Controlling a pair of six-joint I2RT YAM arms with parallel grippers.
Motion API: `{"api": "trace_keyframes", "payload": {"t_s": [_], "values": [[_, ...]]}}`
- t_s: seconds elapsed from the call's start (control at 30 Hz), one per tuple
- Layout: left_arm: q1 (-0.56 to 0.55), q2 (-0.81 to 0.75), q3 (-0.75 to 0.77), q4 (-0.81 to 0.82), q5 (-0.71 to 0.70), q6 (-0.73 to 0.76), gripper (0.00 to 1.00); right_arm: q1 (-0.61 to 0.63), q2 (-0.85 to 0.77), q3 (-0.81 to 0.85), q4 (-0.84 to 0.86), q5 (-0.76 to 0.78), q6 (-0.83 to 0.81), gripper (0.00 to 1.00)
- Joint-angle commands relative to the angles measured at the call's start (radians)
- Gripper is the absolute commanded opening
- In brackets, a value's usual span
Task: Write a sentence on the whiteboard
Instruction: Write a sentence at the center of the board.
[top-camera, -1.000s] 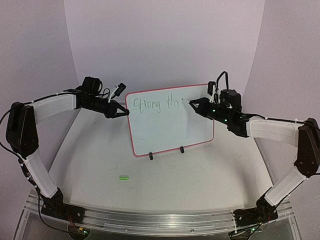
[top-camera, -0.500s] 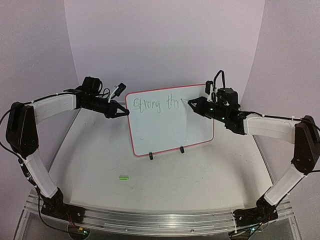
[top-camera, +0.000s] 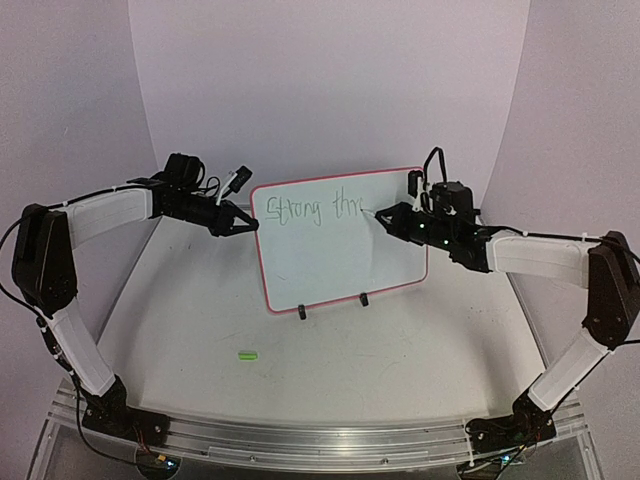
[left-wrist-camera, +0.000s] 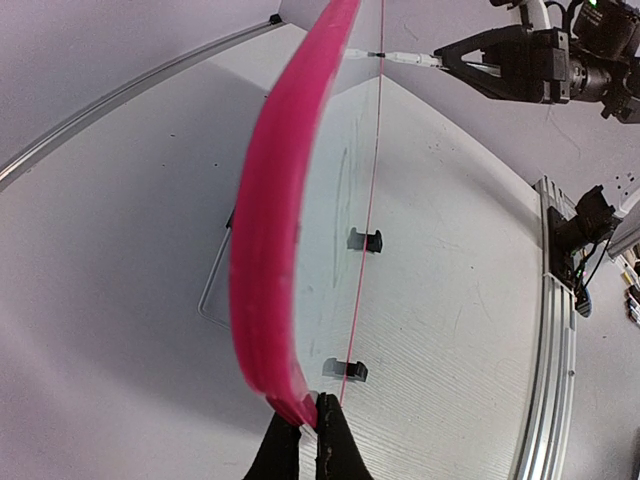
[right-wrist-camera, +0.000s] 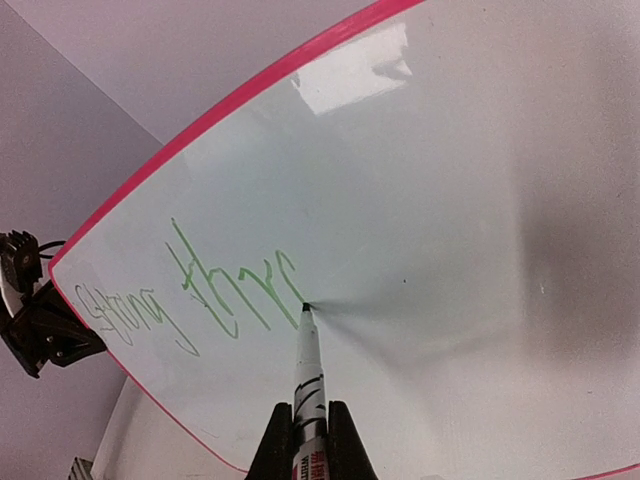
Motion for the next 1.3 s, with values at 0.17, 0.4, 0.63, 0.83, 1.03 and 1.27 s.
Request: {"api": "trace_keyframes", "payload": {"t_s": [0.17,0.4,0.63,0.83,1.03,1.27], "values": [[-0.024,0.01,-0.005,-0.093,-0.081,0.084,0.0,-0.004,-0.044,0.024,-0.032,0.076,-0.021,0.0],[-0.024,0.008,-0.005,-0.094,-0.082,0.084,0.0,-0.004,-0.025,0.078,-0.032,0.068,-0.032,0.0],[-0.024,0.005,-0.005,-0.096,-0.083,0.083,0.0,-0.003,0.006,0.11,-0.032,0.045,-0.036,0.0],[-0.025,0.005,-0.005,-0.094,-0.082,0.084,0.0,-0.004,0.023,0.114,-0.034,0.024,-0.034,0.0],[-0.024,0.004,-0.005,-0.095,-0.082,0.084,0.0,-0.003,0.003,0.092,-0.034,0.043,-0.029,0.0],[-0.024,0.002,-0.006,-0.094,-0.082,0.085,0.0,-0.003,-0.034,0.079,-0.034,0.057,-0.029,0.0]]}}
